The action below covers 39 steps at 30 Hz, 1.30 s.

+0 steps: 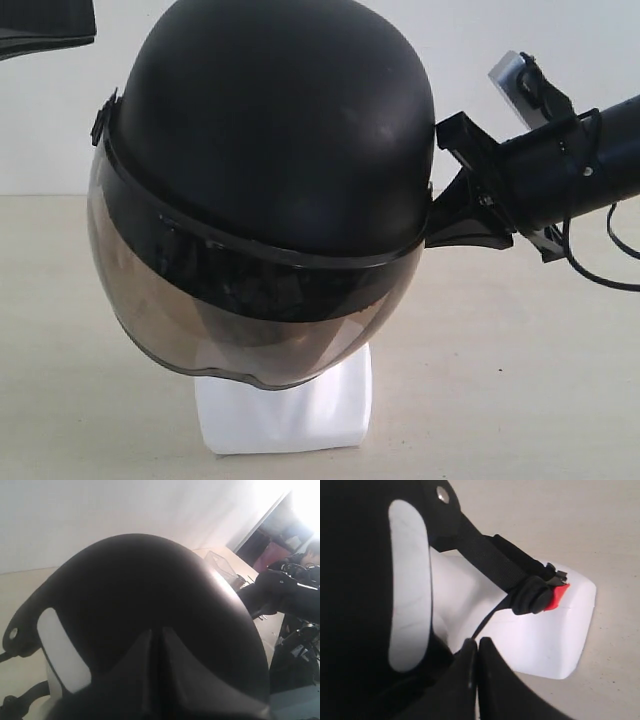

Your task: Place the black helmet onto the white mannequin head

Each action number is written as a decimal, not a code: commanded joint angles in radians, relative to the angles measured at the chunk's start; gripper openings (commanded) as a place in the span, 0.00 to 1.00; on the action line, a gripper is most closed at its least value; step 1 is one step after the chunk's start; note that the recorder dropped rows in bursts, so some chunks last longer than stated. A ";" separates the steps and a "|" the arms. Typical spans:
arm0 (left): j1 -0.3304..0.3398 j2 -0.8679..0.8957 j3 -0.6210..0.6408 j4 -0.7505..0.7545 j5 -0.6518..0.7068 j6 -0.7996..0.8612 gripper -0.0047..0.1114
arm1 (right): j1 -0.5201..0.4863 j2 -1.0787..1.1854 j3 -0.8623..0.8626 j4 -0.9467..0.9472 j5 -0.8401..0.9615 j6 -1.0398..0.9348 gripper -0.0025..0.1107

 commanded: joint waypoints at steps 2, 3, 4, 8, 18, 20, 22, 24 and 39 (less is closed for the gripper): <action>0.003 0.009 -0.006 -0.004 -0.002 -0.008 0.08 | -0.002 -0.002 0.002 0.121 0.053 -0.054 0.02; 0.003 0.013 -0.006 -0.004 -0.002 -0.008 0.08 | -0.002 -0.002 0.002 0.145 0.061 -0.060 0.02; 0.003 0.017 -0.006 -0.004 -0.002 -0.008 0.08 | -0.002 -0.002 0.002 0.161 0.070 -0.064 0.02; 0.003 0.028 -0.006 -0.004 -0.002 -0.008 0.08 | -0.002 -0.002 0.002 0.168 0.093 -0.069 0.02; 0.003 0.042 0.052 -0.004 -0.020 -0.008 0.08 | -0.002 -0.096 0.002 0.163 0.078 -0.071 0.02; 0.003 0.042 0.073 -0.004 -0.020 -0.008 0.08 | -0.002 -0.111 0.002 0.161 0.078 -0.071 0.02; 0.003 0.042 0.089 -0.004 -0.021 -0.008 0.08 | -0.002 -0.120 0.002 0.161 0.081 -0.069 0.02; 0.003 0.042 0.094 -0.004 -0.021 -0.008 0.08 | -0.002 -0.121 -0.001 0.161 0.100 -0.068 0.02; 0.003 0.042 0.096 -0.004 -0.069 0.002 0.08 | -0.002 -0.130 -0.031 0.190 0.127 -0.075 0.02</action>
